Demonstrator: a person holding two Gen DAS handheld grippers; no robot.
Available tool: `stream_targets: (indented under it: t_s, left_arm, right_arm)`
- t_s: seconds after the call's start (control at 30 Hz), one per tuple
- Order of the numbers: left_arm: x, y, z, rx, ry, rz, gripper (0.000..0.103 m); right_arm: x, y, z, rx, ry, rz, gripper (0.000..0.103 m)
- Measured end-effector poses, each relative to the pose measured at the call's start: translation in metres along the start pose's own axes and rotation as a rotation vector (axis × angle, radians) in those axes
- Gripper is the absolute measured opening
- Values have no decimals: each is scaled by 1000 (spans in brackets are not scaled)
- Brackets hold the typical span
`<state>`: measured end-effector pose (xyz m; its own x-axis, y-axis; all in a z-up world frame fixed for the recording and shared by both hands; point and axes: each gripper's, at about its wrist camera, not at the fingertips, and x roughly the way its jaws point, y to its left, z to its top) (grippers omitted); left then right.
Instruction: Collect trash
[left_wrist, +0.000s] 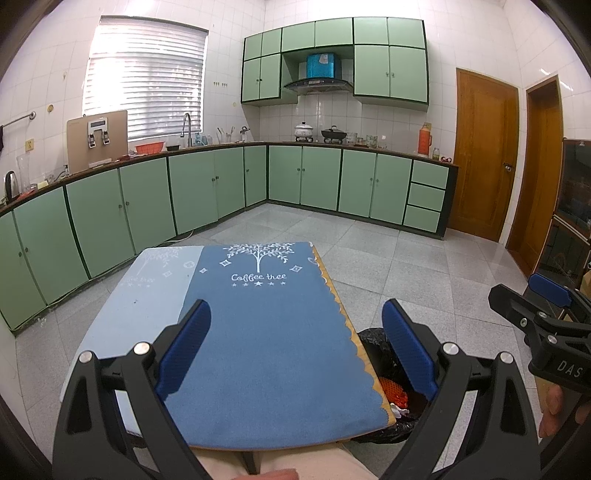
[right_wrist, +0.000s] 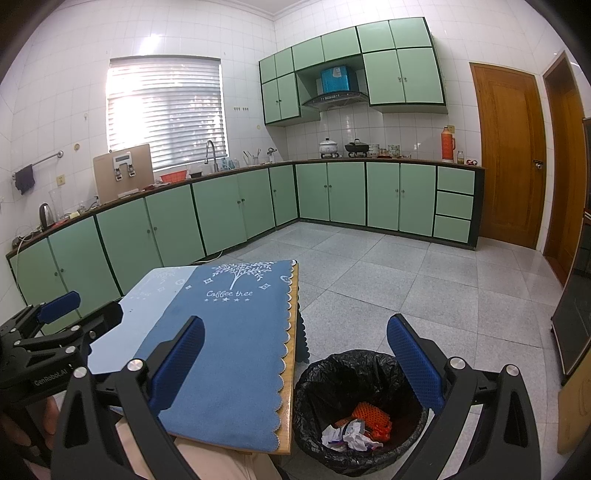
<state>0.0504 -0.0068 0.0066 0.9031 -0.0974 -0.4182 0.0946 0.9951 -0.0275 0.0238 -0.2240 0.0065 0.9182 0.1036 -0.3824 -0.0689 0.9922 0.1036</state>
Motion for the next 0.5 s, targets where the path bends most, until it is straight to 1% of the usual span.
stream_targets:
  t_s: [0.13, 0.5]
  left_arm:
    - [1, 3, -6, -3, 5, 0, 91]
    - [4, 6, -7, -6, 10, -2, 91]
  right_arm:
    - [1, -1, -2, 1, 2, -2, 97]
    - [5, -3, -6, 2, 7, -5, 97]
